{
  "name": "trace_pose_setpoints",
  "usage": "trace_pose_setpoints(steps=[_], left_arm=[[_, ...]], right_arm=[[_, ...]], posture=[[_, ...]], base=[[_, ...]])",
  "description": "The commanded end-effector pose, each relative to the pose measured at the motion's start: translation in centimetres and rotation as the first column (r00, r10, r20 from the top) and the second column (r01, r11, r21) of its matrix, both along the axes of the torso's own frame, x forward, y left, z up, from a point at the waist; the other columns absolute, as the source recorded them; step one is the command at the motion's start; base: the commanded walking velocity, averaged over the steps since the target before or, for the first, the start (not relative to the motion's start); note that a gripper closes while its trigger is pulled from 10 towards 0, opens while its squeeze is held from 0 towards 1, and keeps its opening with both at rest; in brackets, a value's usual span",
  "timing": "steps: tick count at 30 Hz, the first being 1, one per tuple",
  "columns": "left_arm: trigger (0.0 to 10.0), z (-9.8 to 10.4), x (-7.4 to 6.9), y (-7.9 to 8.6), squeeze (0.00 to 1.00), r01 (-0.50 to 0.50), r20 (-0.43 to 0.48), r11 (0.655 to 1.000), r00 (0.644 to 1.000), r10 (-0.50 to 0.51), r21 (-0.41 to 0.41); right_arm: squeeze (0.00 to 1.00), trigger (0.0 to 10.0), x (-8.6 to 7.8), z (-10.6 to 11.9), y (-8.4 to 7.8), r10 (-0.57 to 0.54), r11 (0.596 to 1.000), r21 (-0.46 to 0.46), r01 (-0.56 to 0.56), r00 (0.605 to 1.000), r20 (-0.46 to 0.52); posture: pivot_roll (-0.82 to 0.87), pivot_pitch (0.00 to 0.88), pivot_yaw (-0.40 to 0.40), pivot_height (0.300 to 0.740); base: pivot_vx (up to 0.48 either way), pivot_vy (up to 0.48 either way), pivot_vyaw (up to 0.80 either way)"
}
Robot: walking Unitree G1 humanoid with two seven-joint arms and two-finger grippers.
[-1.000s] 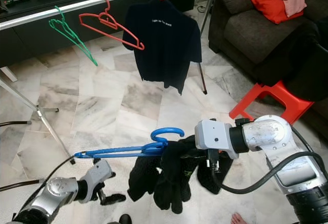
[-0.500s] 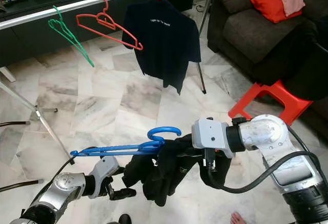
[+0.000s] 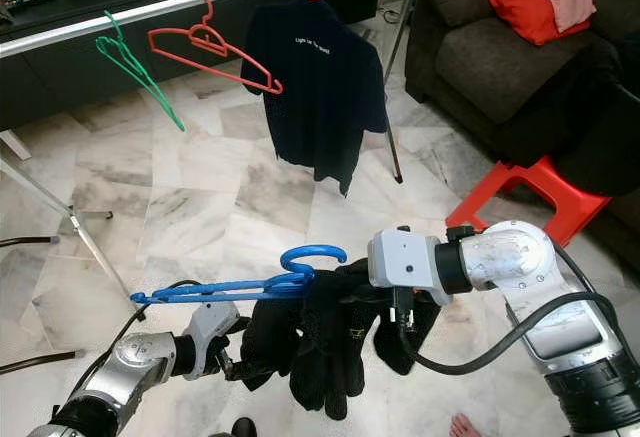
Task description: Hang hanger
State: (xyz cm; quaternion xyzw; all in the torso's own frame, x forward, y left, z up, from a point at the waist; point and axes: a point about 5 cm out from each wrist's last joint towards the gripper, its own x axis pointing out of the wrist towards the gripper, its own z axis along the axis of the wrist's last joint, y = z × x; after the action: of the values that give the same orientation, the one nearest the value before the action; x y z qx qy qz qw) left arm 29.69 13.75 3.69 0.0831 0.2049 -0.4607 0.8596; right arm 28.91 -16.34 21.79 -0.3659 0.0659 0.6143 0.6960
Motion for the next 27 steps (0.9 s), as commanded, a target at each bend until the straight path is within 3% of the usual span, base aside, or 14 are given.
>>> trace_pose_setpoints(steps=[1, 27], left_arm=[[0.0, -0.5, -0.4, -0.2, 0.0, 0.0, -0.025, 1.0, 1.0, 0.0, 0.001], [0.0, 0.5, 0.7, -0.8, 0.0, -0.058, 0.041, 0.998, 0.997, 0.059, -0.027]], right_arm=[[0.0, 0.0, -0.3, 1.1, 0.7, 0.036, 0.999, 0.015, -0.037, 0.998, 0.052], [0.0, 0.0, 0.0, 1.3, 0.9, 0.029, 0.999, 0.032, -0.031, 0.998, 0.063]], posture=[[-0.11, 0.241, -0.017, 0.74], [-0.11, 0.213, -0.006, 0.74]], base=[[0.0, 0.0, 0.0], [0.0, 0.0, 0.0]])
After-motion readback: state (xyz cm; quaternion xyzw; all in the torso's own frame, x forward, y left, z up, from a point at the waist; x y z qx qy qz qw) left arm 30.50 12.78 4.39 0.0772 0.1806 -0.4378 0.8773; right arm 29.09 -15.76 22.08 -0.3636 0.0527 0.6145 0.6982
